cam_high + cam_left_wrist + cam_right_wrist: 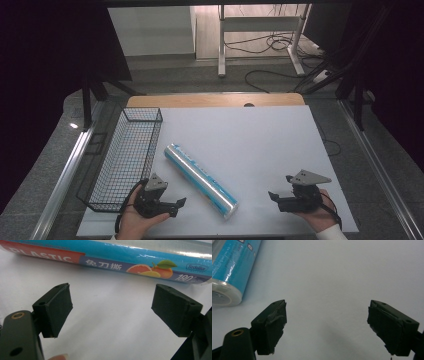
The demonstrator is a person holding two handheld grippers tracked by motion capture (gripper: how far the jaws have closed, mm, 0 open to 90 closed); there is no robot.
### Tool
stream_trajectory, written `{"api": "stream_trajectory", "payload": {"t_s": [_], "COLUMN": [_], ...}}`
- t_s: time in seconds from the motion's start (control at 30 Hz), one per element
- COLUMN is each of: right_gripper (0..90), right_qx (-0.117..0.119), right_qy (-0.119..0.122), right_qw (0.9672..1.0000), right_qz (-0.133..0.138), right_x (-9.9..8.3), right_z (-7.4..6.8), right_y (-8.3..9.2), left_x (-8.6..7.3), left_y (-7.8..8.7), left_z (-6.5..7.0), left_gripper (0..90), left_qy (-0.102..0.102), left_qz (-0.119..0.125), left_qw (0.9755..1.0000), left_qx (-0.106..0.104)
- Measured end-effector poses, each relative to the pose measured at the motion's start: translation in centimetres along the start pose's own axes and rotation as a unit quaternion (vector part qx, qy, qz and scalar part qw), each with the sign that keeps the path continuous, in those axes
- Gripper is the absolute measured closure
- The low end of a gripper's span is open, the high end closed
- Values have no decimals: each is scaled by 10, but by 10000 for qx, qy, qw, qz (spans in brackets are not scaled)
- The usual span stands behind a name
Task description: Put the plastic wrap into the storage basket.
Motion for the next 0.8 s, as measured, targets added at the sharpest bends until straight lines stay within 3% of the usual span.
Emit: {"api": "stream_trajectory", "payload": {"t_s": [0.2,0.8], "right_gripper": [189,203], "right_qx": [-91,96], "right_qy": [-64,-312], "right_qw": [9999,9992], "right_qz": [-20,-239], "right_x": [1,15], "right_z": [0,-12], "right_y": [1,-1], "left_x": [0,-5], "left_y": [1,5], "left_z": [2,0], "left_gripper": [165,166], "left_qy": [-33,-34], "left_qz": [27,16], "left_qw": [10000,9999], "left_qx": [-5,103]}}
Point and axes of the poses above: each handheld gripper's, and its own axes: y roughly backward along the jaws, x roughly out of its top, z roughly to its right, the point moved 6 cm from there along -y, roughly forward along the jaws, and after that the axes turned 15 degrees about -y, right-handed, at the moved point
